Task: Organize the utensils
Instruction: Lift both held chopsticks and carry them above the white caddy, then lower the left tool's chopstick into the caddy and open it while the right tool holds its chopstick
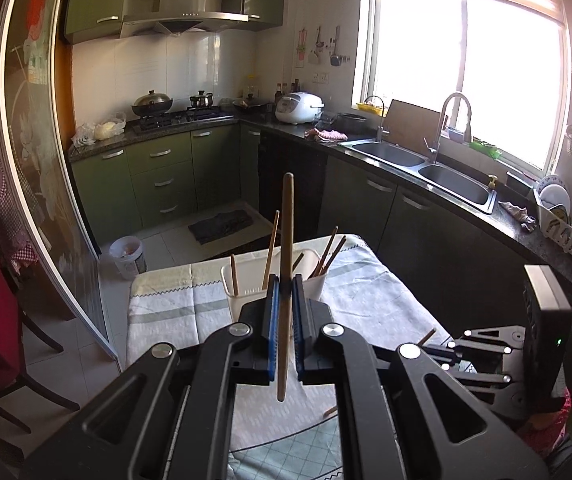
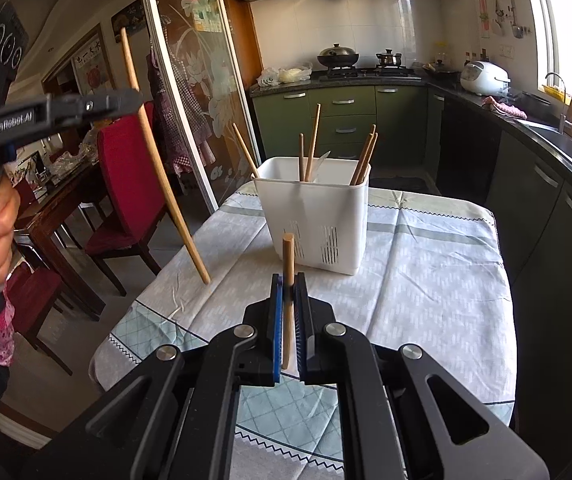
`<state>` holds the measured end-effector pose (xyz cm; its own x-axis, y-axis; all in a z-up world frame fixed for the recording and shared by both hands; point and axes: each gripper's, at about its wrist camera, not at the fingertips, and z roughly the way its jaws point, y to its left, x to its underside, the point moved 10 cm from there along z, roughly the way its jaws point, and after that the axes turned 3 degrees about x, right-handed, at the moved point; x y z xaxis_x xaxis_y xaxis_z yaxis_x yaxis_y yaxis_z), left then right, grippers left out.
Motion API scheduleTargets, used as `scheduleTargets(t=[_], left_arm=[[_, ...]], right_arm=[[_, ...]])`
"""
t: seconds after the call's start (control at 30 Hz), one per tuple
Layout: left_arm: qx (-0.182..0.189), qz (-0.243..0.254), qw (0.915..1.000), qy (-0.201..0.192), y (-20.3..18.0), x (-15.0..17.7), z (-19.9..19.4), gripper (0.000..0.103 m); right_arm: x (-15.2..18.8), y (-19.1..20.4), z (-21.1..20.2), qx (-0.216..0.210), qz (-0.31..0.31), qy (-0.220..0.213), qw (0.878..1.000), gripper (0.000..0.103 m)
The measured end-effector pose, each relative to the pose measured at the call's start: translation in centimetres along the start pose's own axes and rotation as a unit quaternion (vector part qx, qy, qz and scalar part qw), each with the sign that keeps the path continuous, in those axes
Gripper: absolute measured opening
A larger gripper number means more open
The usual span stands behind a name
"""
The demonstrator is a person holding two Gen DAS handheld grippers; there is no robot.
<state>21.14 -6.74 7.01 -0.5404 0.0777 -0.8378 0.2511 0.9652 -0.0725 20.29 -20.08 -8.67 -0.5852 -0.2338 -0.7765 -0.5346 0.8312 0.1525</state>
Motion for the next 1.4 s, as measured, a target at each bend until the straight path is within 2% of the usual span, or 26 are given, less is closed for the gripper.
scheduleTargets(t=[0.2,0.33,0.53,0.6,0.77,0.93,1.0,1.07,1.13,1.27,1.4], left_arm=[[-0.006,0.001,0.9999,-0.011,-0.4,-4.9,0.8,0.006],[-0.03,0.004,0.9992,-0.026,0.1,-8.1,2.1,0.006],[-0.055,-0.008,0.998,-0.03,1.7,-10.4,5.7,0.006],[-0.067,-0.013,0.9974,-0.022,2.5,-10.1,7.3,0.006],[-0.062,-0.03,0.9967,0.042,3.9,-7.1,12.3,0.006],[-0.055,-0.038,0.9945,0.081,4.6,-4.0,14.3,0.007],[-0.048,-0.041,0.9949,0.078,4.6,-3.6,13.8,0.01],[-0.039,-0.045,0.9961,0.066,4.5,-3.5,12.6,0.02],[-0.032,-0.048,0.9974,0.044,4.5,-3.5,10.6,0.035],[-0.025,-0.047,0.9985,-0.011,4.0,-2.4,5.6,0.035],[-0.021,-0.048,0.9974,-0.05,3.8,1.3,0.9,0.037]], right_arm=[[0.0,-0.4,0.0,-0.006,0.0,0.0,1.0,0.006],[0.0,-0.2,0.0,-0.012,-0.001,0.0,1.0,0.006],[0.0,0.3,0.0,-0.015,-0.011,0.0,1.0,0.006],[0.0,0.4,0.0,-0.016,-0.012,0.0,1.0,0.007],[0.0,0.2,0.0,-0.015,-0.008,0.001,1.0,0.006],[-0.3,0.0,0.0,-0.013,-0.003,0.002,1.0,0.006],[-0.7,0.0,-0.2,-0.016,0.0,-0.001,1.0,0.006],[-1.5,0.0,-0.7,-0.018,0.002,-0.008,1.0,0.006],[-2.7,-0.1,-1.6,-0.018,0.004,-0.02,1.0,0.006],[-6.5,0.0,-4.0,-0.017,0.001,-0.056,0.998,0.006],[-12.2,-0.2,-6.7,0.0,-0.002,-0.107,0.994,0.006]])
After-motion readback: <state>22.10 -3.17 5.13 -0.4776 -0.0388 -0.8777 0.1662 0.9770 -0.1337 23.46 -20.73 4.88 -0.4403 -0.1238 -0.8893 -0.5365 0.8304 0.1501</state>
